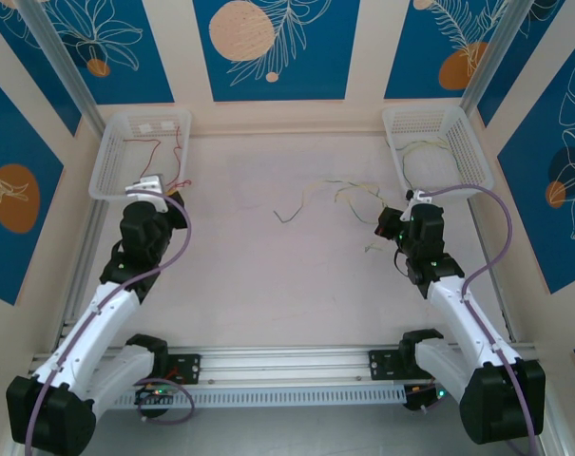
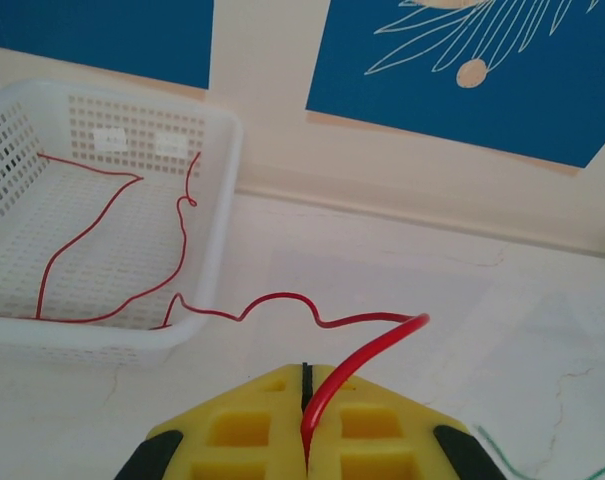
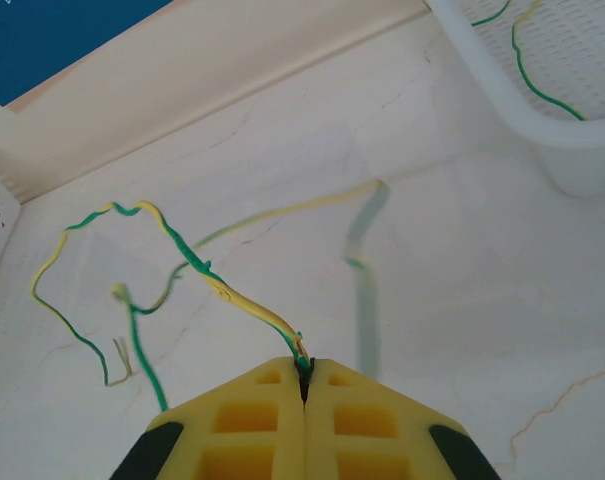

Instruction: Untangle the cables

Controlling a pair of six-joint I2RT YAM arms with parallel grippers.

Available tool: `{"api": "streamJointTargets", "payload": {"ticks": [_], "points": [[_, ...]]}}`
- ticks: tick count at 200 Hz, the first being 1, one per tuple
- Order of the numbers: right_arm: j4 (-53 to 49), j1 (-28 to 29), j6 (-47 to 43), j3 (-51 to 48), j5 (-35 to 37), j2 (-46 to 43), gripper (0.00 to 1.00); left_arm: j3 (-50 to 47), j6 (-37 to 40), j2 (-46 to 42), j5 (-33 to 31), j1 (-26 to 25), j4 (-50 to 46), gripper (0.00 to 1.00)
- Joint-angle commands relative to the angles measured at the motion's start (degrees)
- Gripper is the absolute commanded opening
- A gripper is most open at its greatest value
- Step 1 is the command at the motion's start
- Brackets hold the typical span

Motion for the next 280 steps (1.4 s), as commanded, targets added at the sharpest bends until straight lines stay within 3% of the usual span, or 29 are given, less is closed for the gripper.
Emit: {"api": "streamJointTargets", "payload": {"ticks": [1,32,66,114,135,217,280], "points": [[2.01,-0.18,1.14,-0.83,-1.14,-1.4,0.0,4.32,2.51,0.7,0.49,1.26,1.0,0.0],[2.34,-0.18,1.31,-1.05,-1.59,-1.36,0.0,7.9,5.2,4.11,-1.97,4.55,1.78,0.0],[2.49,-0.16,1.33,-0.69,-2.21,-1.4,0.0,11.36,6.29,10.08,0.65,9.6,6.49,0.0],[1.48,-0.09,0.46,-0.11,-2.0,-2.66,0.0,20.72,8.21,23.52,-1.55,14.97,7.43,0.0],[1.31,-0.22,0.17,-0.24,-1.84,-3.12,0.0,24.18,7.92,31.35,2.08,18.53,10.29,0.0],[-1.56,-0.53,-0.62,-0.19,-1.01,-7.06,0.0,53.41,2.44,65.21,9.64,21.23,-13.31,0.0],[-3.52,-0.7,-1.51,0.27,-0.93,-9.92,0.0,63.02,-2.39,74.57,6.65,22.16,-23.76,0.0]]}}
